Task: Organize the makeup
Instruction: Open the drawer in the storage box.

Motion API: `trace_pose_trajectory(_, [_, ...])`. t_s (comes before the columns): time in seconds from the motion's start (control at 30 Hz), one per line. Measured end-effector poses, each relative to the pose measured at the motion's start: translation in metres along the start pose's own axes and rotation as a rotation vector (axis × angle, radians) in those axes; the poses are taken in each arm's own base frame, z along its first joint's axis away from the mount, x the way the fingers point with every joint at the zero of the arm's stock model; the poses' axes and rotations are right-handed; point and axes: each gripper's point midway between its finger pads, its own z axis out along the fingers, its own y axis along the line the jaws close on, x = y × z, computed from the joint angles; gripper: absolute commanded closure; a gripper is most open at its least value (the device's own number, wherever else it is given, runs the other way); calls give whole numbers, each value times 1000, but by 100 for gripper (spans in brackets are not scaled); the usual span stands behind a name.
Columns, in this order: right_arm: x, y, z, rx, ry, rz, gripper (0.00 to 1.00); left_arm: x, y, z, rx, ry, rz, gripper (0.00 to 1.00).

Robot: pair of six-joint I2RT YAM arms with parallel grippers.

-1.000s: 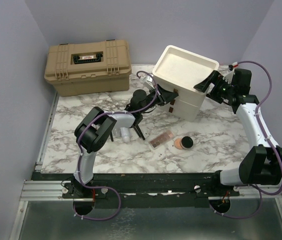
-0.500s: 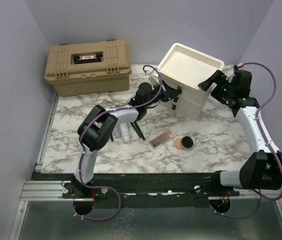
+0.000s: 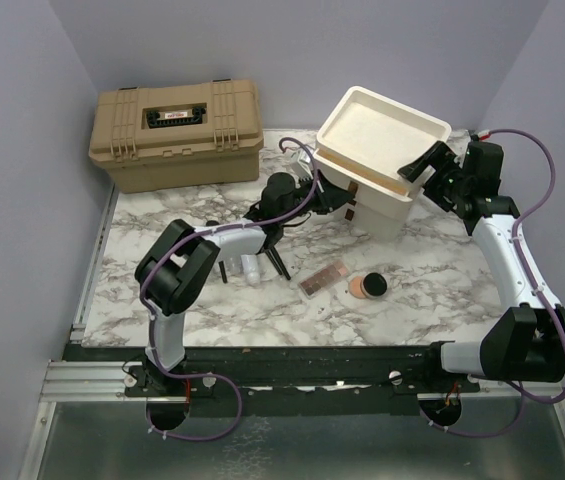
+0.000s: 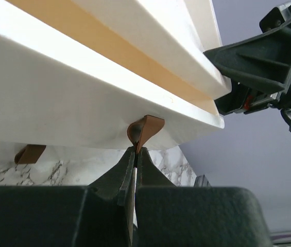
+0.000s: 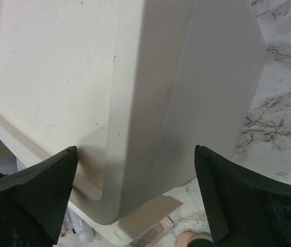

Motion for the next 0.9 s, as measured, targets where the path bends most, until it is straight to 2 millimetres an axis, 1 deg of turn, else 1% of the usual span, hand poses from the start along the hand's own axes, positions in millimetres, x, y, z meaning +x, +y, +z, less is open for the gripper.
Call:
trace_pose_trajectory(0.17, [1,0,0,2,3,18,4,1,5,-14,-15,9,8,100])
trace_pose_trajectory(0.33, [2,1,0,-1,6,18,4,3,4,-28,-25,18,30,100])
trace_pose_trajectory(0.47, [6,5,-1,-24,30,15,5,4,4,-38,-48,32,62,100])
trace_pose_trajectory(0.77, [17,11,-4,-62,81,11,5,-8,10,-63,-176,6,130,100])
trace_pose_trajectory(0.9, [20,13,-6,-70,95,14,4,-10,12,-68,-202,-1,147,100])
